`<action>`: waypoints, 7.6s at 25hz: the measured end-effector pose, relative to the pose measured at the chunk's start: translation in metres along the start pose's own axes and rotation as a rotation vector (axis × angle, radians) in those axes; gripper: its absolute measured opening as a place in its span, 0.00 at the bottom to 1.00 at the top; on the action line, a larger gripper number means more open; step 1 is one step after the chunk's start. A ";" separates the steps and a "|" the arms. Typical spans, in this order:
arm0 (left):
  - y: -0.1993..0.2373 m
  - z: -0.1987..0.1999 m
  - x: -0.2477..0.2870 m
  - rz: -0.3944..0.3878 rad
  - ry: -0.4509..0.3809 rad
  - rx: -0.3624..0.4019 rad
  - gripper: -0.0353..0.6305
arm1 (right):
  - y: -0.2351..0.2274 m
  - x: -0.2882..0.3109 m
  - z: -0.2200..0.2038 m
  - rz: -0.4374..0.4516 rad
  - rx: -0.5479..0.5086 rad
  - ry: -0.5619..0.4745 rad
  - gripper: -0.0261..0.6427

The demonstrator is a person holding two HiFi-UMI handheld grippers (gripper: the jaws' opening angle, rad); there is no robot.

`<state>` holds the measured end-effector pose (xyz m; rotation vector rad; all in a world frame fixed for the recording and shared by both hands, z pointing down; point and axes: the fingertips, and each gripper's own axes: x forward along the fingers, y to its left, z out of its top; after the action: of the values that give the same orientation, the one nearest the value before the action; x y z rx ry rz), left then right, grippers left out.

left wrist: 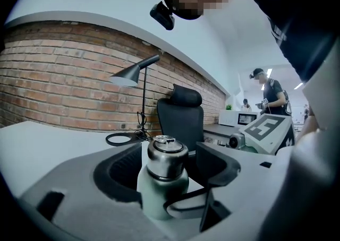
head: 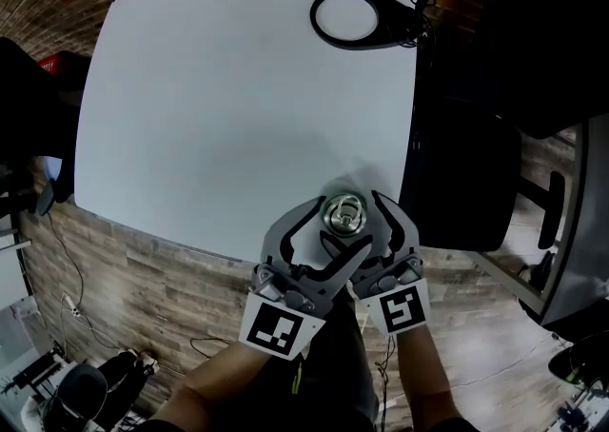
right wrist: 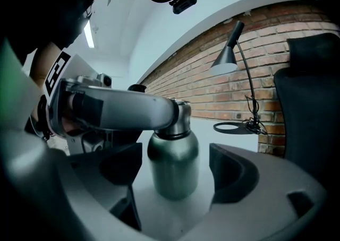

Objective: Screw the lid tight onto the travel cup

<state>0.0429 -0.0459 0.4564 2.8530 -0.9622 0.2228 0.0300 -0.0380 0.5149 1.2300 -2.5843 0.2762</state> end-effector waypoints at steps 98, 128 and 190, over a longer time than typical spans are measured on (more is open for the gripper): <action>-0.013 -0.006 0.001 -0.708 -0.010 0.103 0.47 | 0.007 0.013 -0.006 0.096 0.007 -0.028 0.57; -0.006 -0.006 0.006 -0.205 -0.021 0.080 0.44 | 0.007 0.012 -0.004 0.088 0.008 -0.037 0.57; -0.001 0.005 -0.064 -0.466 0.029 -0.115 0.37 | 0.008 -0.103 0.046 -0.119 0.096 0.061 0.56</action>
<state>-0.0063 -0.0080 0.4397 2.8539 -0.2741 0.1537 0.0789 0.0287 0.4381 1.3799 -2.4610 0.4116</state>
